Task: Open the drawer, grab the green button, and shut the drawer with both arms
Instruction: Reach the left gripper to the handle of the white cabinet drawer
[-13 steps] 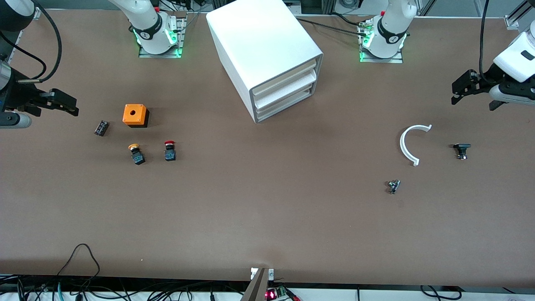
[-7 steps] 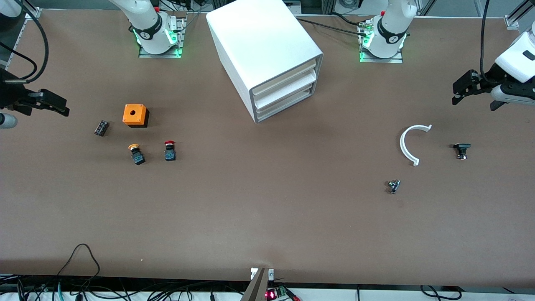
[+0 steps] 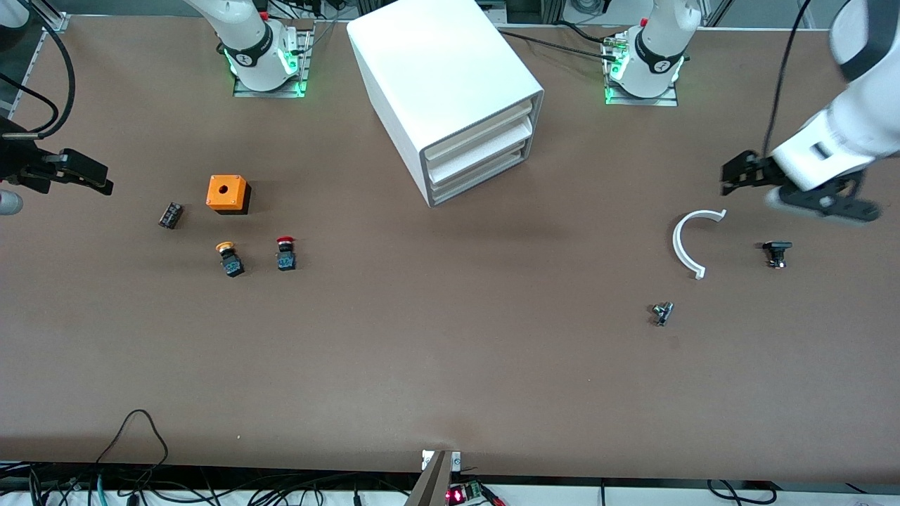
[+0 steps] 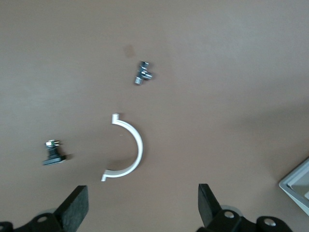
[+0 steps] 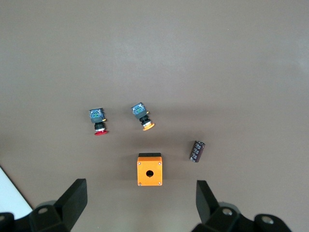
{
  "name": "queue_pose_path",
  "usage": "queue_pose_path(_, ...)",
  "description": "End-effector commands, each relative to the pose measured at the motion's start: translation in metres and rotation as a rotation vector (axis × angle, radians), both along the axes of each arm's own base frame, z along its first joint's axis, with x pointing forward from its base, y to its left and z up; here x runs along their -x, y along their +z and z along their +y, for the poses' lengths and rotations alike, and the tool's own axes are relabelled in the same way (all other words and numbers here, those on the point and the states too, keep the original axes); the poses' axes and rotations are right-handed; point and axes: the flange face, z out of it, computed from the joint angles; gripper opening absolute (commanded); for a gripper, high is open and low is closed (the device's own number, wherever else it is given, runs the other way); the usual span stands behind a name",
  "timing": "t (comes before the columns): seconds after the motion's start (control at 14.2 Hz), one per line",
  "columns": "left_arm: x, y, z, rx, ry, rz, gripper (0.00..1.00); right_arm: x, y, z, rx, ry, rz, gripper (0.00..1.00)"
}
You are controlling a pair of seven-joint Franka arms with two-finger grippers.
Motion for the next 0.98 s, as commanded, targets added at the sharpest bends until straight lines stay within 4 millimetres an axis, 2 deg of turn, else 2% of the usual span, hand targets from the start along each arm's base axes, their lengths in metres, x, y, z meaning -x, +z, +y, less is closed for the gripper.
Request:
queue_pose_path(0.0, -0.020, -0.052, -0.034, 0.062, -0.041, 0.121, 1.00, 0.008, 0.005, -0.001, -0.021, 0.013, -0.001, 1.00)
queue_pose_path(0.07, -0.022, -0.069, -0.049, 0.120, -0.039, 0.156, 1.00, 0.010, 0.005, -0.002, -0.021, 0.011, 0.002, 1.00)
queue_pose_path(0.14, -0.027, -0.104, -0.066, 0.182, -0.022, 0.223, 1.00, 0.010, 0.004, -0.003, -0.021, 0.009, 0.005, 1.00)
queue_pose_path(0.28, -0.031, -0.160, -0.086, 0.356, 0.058, 0.323, 1.00, 0.013, 0.005, -0.005, -0.014, 0.008, 0.004, 1.00)
queue_pose_path(0.35, -0.028, -0.186, -0.095, 0.425, 0.095, 0.369, 1.00, 0.018, 0.004, -0.006, -0.013, 0.008, 0.004, 1.00)
queue_pose_path(0.49, -0.016, -0.237, -0.134, 0.537, 0.111, 0.473, 1.00, 0.030, 0.003, -0.007, -0.016, 0.009, -0.022, 1.00)
queue_pose_path(0.63, 0.009, -0.279, -0.173, 0.607, 0.121, 0.537, 1.00, 0.042, 0.004, -0.007, -0.021, 0.011, -0.037, 1.00)
queue_pose_path(0.91, 0.077, -0.349, -0.224, 0.756, 0.110, 0.569, 1.00, 0.045, 0.006, -0.006, -0.022, 0.014, -0.035, 1.00)
